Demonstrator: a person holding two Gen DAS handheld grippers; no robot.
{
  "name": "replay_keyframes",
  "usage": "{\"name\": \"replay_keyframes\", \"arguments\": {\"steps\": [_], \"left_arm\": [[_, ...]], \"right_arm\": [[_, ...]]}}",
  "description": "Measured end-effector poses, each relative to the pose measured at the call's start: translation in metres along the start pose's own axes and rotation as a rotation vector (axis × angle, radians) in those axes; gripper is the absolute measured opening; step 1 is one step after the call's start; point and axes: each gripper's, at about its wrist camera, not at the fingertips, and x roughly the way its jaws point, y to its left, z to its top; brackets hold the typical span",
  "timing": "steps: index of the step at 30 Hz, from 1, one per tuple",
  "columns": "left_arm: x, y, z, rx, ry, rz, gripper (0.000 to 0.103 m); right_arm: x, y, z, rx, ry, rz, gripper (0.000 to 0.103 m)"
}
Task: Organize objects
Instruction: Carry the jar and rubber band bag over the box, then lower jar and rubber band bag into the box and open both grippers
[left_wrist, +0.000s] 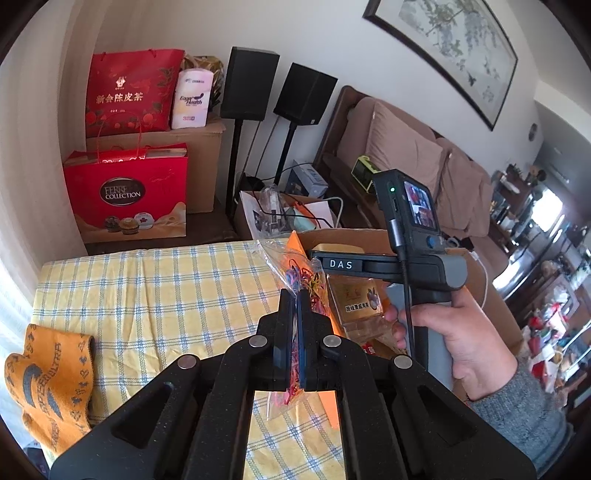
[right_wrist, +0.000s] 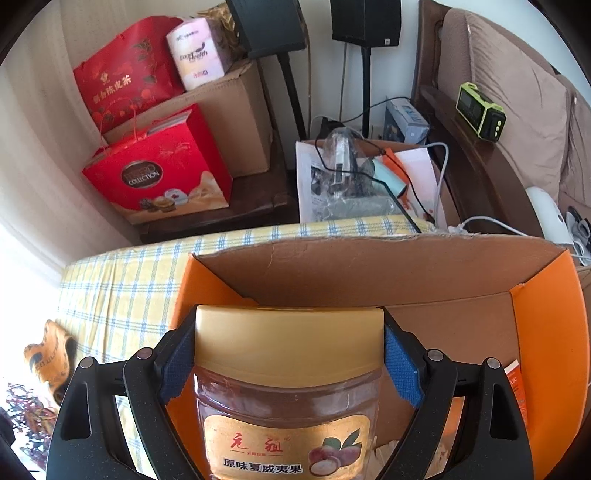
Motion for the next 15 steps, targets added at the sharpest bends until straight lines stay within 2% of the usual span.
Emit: {"name": "replay_keyframes", "arguments": {"steps": [5,15], "left_arm": [[0.0,-0.004,0.002,0.008,0.0,-0.002,0.002],[0.003,-0.025,0.008,0.029,0.004,-0.032,0.002]], "right_arm": [[-0.008,-0.005,-0.003,0.018,-0.021,0.034,0.09],[-0.062,-0.02,-0.004,0.006,-0.112,0.021,0.091]]}}
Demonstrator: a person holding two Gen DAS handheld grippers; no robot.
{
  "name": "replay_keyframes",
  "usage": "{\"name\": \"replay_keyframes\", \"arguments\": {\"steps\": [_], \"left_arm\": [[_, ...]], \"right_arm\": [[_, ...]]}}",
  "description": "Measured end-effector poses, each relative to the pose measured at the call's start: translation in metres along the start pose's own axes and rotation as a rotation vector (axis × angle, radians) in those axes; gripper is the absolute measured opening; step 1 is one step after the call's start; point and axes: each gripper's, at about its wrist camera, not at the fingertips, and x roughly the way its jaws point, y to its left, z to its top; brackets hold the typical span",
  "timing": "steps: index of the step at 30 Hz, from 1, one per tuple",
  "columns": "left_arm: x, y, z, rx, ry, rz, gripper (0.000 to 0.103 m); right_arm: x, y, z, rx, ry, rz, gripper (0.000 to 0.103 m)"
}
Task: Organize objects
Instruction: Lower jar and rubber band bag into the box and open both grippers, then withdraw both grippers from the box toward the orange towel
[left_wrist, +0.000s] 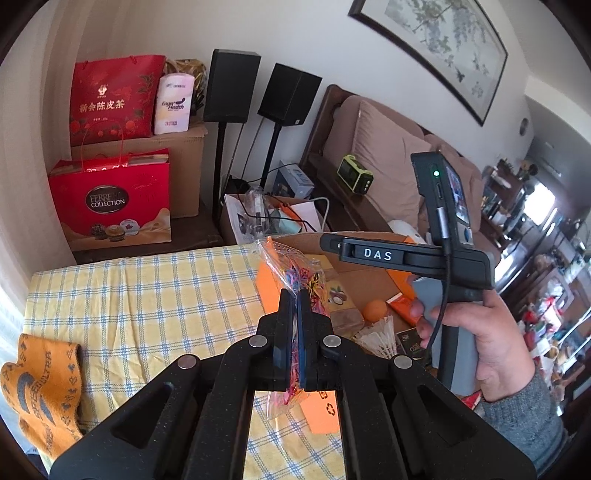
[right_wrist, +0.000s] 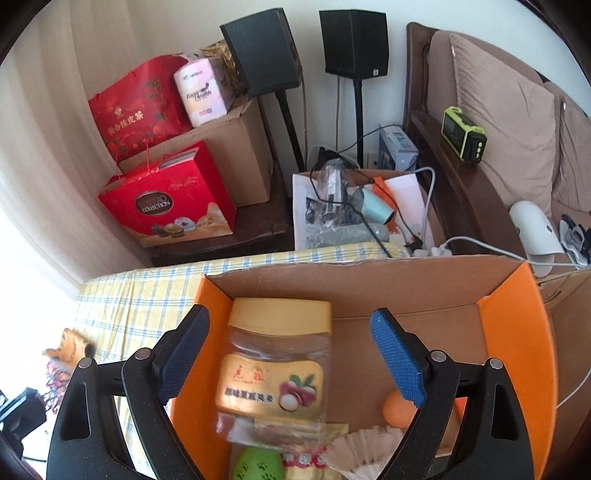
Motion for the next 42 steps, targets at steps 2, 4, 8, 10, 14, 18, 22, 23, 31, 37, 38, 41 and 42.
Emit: {"name": "replay_keyframes", "arguments": {"steps": [2,4,8,10,14,18,22,23,31,37,38,41,42], "left_arm": [[0.002,-0.009,0.003,0.014,0.002,-0.007,0.002],[0.006,-0.018,0.006,0.027,0.007,-0.02,0.002],[0.019,-0.04,0.011,0.048,0.032,-0.057,0.002],[0.027,-0.052,0.011,0.058,0.052,-0.085,0.002],[0.044,-0.072,0.009,0.077,0.079,-0.112,0.002],[0.063,-0.088,0.01,0.087,0.108,-0.118,0.002],[0.08,-0.1,0.006,0.101,0.146,-0.113,0.002],[0.082,-0.101,0.003,0.105,0.155,-0.11,0.002],[0.098,-0.099,-0.023,0.103,0.227,-0.078,0.002],[0.102,-0.089,-0.033,0.096,0.287,-0.042,0.035],[0.098,-0.086,-0.031,0.081,0.278,-0.051,0.041],[0.086,-0.08,-0.028,0.059,0.251,-0.055,0.046],[0.081,-0.078,-0.027,0.062,0.239,-0.047,0.046]], "right_arm": [[-0.013,-0.005,-0.002,-0.002,-0.015,-0.007,0.091],[-0.028,-0.011,-0.006,-0.003,-0.033,-0.015,0.091],[-0.056,-0.025,-0.018,-0.001,-0.064,-0.043,0.091],[-0.069,-0.031,-0.026,-0.001,-0.079,-0.053,0.091],[-0.091,-0.045,-0.04,0.012,-0.103,-0.06,0.091],[-0.109,-0.06,-0.052,0.043,-0.118,-0.057,0.092],[-0.121,-0.073,-0.065,0.056,-0.13,-0.081,0.092],[-0.124,-0.075,-0.068,0.058,-0.131,-0.086,0.092],[-0.126,-0.082,-0.085,0.057,-0.121,-0.083,0.092],[-0.117,-0.07,-0.093,0.042,-0.107,-0.063,0.092],[-0.116,-0.067,-0.095,0.036,-0.107,-0.062,0.092],[-0.114,-0.06,-0.096,0.023,-0.108,-0.052,0.092],[-0.114,-0.058,-0.096,0.022,-0.109,-0.05,0.092]]}}
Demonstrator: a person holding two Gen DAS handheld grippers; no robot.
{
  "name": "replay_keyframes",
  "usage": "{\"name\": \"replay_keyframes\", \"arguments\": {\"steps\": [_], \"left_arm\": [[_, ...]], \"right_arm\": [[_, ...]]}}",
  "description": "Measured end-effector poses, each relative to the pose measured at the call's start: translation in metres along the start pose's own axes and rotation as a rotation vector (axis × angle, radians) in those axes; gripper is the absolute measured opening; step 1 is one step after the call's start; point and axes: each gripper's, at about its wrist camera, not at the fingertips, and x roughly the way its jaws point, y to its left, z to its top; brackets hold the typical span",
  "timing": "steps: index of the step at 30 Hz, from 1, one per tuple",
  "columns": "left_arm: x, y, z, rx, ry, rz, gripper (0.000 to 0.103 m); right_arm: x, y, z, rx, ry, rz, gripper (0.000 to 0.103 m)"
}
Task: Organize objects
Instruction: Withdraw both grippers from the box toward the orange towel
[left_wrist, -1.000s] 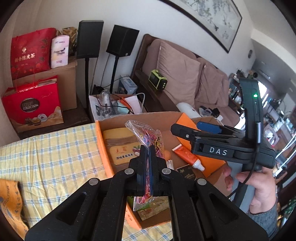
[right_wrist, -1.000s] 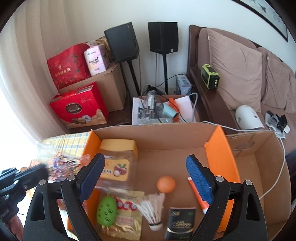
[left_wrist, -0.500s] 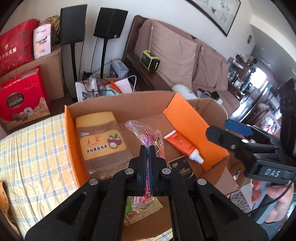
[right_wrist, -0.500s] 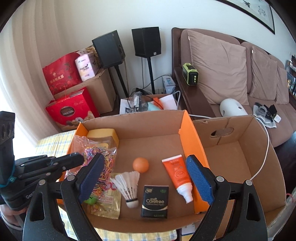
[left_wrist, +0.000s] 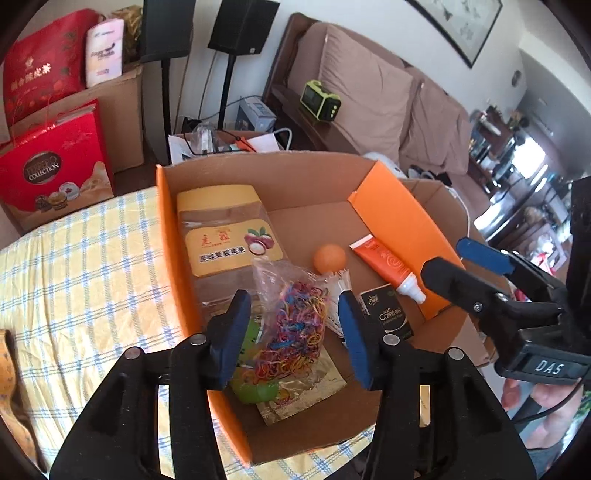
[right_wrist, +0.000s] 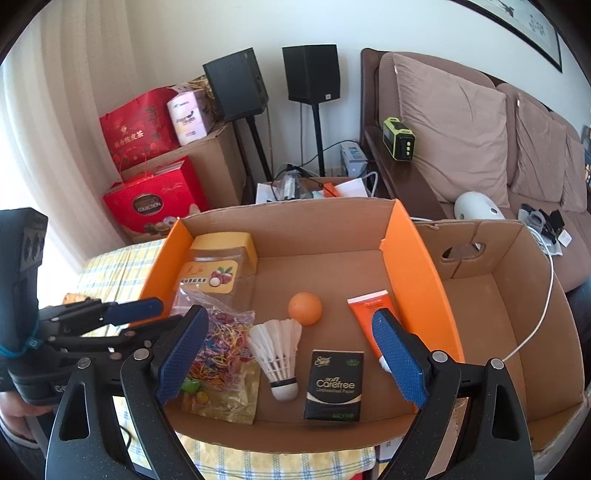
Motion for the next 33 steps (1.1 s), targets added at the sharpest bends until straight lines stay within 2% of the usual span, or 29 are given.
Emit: {"name": "replay_keyframes", "arguments": {"steps": [3,8,11,14,24,33], "left_arm": [[-0.013,0.005,0.0,-0.002,-0.026,0.024,0.05],[-0.037,0.019,-0.008,-0.015,-0.078,0.055,0.074],[-0.05,0.026,-0.014,-0.013,-0.105,0.082,0.084],[-0.061,0.031,-0.02,-0.013,-0.123,0.108,0.09],[-0.083,0.055,-0.037,-0.037,-0.135,0.139,0.1],[-0.106,0.081,-0.056,-0.071,-0.154,0.192,0.101]], "right_arm": [[0.0,0.005,-0.001,-0.004,-0.004,0.003,0.092],[0.0,0.011,-0.005,-0.005,-0.007,0.011,0.095],[0.0,0.019,-0.008,-0.02,-0.012,0.004,0.1],[-0.001,0.027,-0.011,-0.036,-0.017,0.001,0.102],[-0.001,0.055,-0.015,-0.059,-0.017,0.032,0.103],[0.001,0.093,-0.017,-0.112,-0.009,0.071,0.103]]}}
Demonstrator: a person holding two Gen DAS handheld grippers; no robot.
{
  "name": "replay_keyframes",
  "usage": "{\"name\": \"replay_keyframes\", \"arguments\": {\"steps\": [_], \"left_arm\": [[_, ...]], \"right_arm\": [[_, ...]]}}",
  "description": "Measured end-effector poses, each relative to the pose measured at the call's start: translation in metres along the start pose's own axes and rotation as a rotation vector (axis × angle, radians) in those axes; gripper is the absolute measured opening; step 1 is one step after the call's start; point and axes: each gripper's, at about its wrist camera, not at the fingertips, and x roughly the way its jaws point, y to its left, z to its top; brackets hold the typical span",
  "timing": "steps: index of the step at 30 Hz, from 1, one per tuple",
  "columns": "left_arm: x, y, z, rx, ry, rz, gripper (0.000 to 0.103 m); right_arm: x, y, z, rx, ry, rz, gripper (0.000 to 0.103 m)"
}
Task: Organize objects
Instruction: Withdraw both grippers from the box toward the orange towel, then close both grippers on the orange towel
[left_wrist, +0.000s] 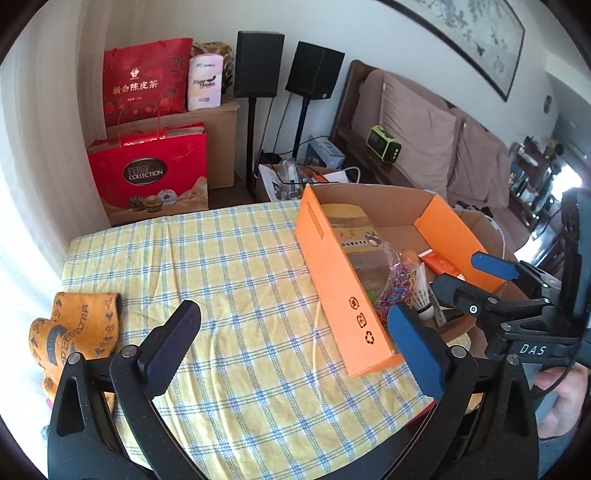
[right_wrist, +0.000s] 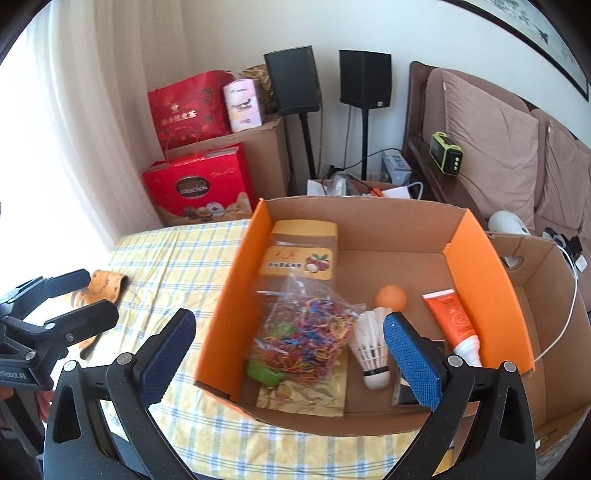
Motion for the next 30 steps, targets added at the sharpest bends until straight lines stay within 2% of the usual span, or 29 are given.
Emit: {"name": "replay_keyframes", "arguments": {"steps": [18,26,30], "left_arm": [[-0.03,0.109,-0.024,-0.161,-0.011,0.111,0.101],[-0.034,0.143,-0.037,-0.222,-0.015,0.153,0.101],[-0.033,0.156,-0.044,-0.246,-0.015,0.174,0.101]], "right_arm": [[0.038,0.09,0.017,-0.114,0.036,0.105,0.103],[0.06,0.12,0.021,-0.116,0.045,0.163,0.103],[0.067,0.14,0.023,-0.157,0.034,0.18,0.102]]}}
